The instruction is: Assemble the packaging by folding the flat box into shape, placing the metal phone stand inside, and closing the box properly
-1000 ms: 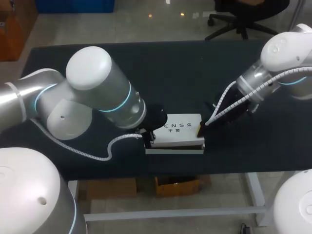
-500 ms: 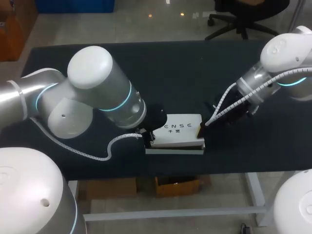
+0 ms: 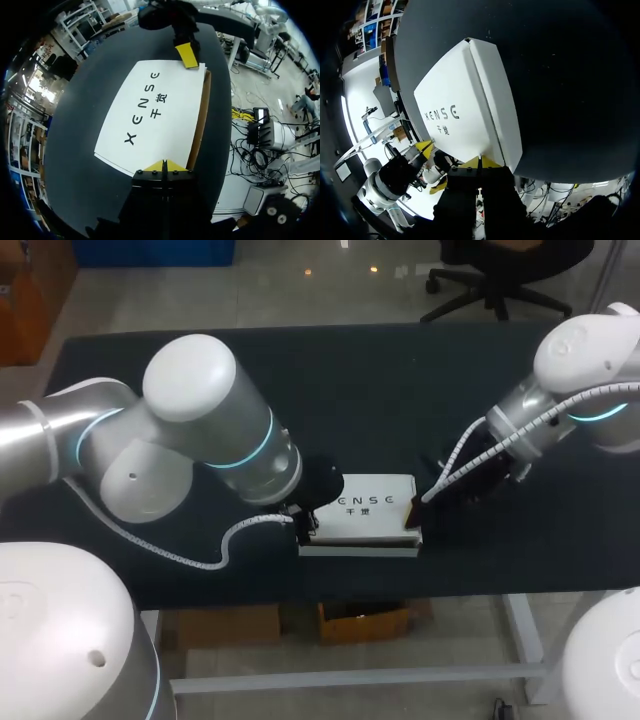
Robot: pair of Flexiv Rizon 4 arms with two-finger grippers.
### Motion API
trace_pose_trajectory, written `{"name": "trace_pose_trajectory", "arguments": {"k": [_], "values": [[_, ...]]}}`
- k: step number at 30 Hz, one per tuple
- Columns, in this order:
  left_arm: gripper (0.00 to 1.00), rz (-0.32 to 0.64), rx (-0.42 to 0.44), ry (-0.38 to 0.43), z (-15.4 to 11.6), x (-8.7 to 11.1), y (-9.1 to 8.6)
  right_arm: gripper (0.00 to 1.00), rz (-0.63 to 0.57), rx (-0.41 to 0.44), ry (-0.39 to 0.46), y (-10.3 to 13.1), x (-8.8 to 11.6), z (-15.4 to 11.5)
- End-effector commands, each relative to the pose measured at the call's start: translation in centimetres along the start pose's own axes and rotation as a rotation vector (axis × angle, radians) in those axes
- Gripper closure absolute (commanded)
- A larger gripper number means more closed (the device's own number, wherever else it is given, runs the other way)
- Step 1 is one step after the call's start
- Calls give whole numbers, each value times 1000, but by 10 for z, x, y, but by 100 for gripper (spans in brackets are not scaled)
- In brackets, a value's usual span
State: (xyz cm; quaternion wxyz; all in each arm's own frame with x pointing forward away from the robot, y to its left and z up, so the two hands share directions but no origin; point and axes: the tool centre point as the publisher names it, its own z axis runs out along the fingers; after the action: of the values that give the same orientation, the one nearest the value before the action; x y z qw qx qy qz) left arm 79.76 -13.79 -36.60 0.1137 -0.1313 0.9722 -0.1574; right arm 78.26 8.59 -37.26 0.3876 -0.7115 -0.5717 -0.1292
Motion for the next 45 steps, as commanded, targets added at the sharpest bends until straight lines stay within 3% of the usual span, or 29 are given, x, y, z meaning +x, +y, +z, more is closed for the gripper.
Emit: {"name": "trace_pose_trajectory", "arguments": {"k": [1,13,25,45], "values": [[100,-2,-3,-2,4,1,-1,100,4,16,10,7,-10,7],[100,-11,2,9,8,3,2,100,13,9,6,7,-11,8],[100,2,14,-47,-16,7,-2,100,-59,-56,3,-12,13,-13],[100,16,32,14,8,7,-2,100,-4,-7,8,7,-6,8]]}}
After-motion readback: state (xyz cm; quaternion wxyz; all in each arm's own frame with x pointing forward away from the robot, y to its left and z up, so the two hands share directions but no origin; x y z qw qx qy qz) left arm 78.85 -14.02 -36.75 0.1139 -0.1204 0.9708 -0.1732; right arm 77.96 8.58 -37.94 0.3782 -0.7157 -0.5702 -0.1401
